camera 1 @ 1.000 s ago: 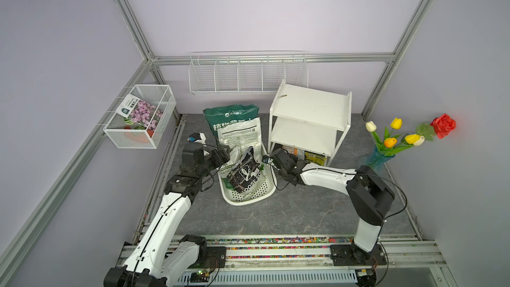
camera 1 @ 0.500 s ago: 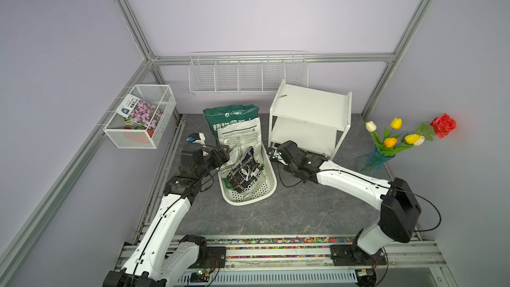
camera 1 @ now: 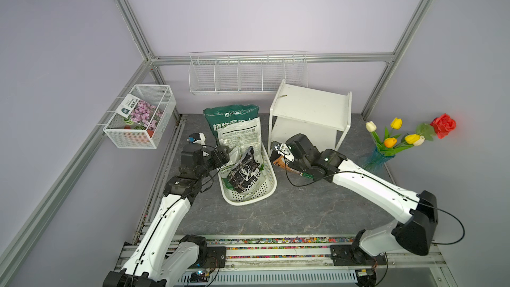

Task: Take down the fertilizer bag from the shelf
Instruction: Pick up the fertilizer bag from the shelf.

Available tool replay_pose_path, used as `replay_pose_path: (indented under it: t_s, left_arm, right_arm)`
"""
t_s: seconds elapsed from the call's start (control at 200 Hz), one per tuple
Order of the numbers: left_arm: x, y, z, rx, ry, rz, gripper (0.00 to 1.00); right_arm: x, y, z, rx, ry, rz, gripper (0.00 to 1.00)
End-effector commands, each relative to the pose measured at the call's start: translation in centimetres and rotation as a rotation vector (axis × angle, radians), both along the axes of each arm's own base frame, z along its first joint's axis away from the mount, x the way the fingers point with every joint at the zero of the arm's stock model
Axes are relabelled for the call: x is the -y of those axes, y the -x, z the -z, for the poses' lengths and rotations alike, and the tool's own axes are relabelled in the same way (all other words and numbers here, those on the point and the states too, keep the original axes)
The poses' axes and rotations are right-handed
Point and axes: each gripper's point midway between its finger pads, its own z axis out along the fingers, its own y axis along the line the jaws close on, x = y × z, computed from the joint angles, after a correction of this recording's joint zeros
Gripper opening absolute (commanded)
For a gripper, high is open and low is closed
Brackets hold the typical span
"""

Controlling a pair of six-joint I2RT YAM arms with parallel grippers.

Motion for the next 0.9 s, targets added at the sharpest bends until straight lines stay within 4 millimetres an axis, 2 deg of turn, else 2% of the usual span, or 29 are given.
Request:
replay_pose_path:
  t_s: [0.0,0.135,0.325,0.57,0.78,0.895]
  left_arm:
    - [-0.3,-0.2,-0.4,0.019,-0.026,-0.004,0.87]
    - [-0.3,-0.5,-0.6,0.023,-0.022,-0.005,0.87]
    - [-0.3,-0.5,-0.6,0.027,-0.017,-0.006,0.87]
    - [-0.7,0.1,-0.5,0.033,-0.027,-0.018,0.87]
    - [-1.0,0.4,0.0,0.025,-0.035,-0.027,0.87]
    - [-1.1,0.3,0.2,0.019,-0.033,-0.031,0.87]
  right_arm:
    - [-0.5,0.3,-5.8,0.154,-0.046,-0.013,0.0]
    - [-2.2,1.9,-6.8,0.204,0.023,-0.09,0.0]
    - [-7.0,5.3,-7.8,0.204,-0.051,-0.276,0.0]
    - [-11.0,6.1,-6.7,0.223,-0.001,-0.373,0.0]
    - [-14.6,8.3,-6.6,0.191,-0.077,-0.485,0.0]
    - [-16.3,8.7,-6.2,0.178,-0.09,-0.517,0.0]
